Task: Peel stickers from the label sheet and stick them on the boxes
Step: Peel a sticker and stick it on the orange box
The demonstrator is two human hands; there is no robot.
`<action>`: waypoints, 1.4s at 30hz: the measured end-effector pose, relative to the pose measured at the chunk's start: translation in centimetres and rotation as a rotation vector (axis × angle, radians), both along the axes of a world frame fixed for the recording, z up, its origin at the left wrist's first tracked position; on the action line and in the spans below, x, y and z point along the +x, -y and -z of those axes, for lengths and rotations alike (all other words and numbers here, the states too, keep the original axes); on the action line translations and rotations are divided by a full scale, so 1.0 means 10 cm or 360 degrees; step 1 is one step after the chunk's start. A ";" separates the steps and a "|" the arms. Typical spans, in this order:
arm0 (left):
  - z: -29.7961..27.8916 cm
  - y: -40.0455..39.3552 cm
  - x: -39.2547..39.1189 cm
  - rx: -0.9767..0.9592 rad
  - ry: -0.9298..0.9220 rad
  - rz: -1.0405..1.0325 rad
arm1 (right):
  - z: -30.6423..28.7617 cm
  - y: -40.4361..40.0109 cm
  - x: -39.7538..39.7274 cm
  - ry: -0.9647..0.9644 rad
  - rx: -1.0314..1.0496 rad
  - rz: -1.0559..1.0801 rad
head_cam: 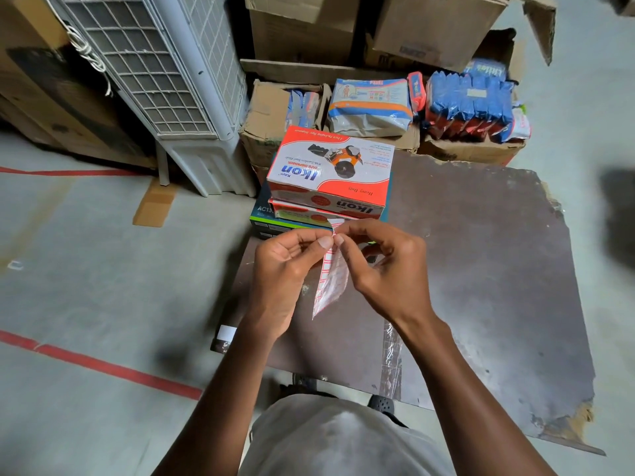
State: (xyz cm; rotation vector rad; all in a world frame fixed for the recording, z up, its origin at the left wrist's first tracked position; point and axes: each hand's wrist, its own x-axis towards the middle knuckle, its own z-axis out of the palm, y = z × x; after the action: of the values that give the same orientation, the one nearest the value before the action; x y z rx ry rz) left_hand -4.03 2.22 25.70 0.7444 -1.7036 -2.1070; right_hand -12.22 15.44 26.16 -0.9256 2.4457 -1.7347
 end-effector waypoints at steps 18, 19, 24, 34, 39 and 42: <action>-0.17 0.02 -0.03 -0.0453 -0.0128 0.0085 | -0.01 -0.03 -0.10 -0.0032 0.0080 -0.0083; -0.16 0.03 -0.03 -0.0454 -0.0127 0.0082 | -0.01 -0.03 -0.11 -0.0034 0.0078 -0.0083; -0.14 0.02 -0.08 -0.0403 -0.0122 0.0049 | 0.00 -0.02 -0.11 -0.0054 0.0043 -0.0068; -0.11 -0.07 -0.10 -0.0258 -0.0122 -0.0043 | 0.01 -0.01 -0.11 -0.0134 0.0003 -0.0071; -0.14 -0.09 -0.10 -0.0174 -0.0099 -0.0027 | 0.02 -0.01 -0.10 0.0001 -0.0031 -0.0084; -0.15 -0.10 -0.09 -0.0164 -0.0065 0.0006 | 0.01 -0.01 -0.07 0.0195 -0.0117 -0.0085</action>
State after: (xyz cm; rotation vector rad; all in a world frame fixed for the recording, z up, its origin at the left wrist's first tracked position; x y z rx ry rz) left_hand -4.94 3.22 27.20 0.6646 -1.7775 -2.0057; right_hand -12.97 15.53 26.01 -0.8539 2.2759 -1.8168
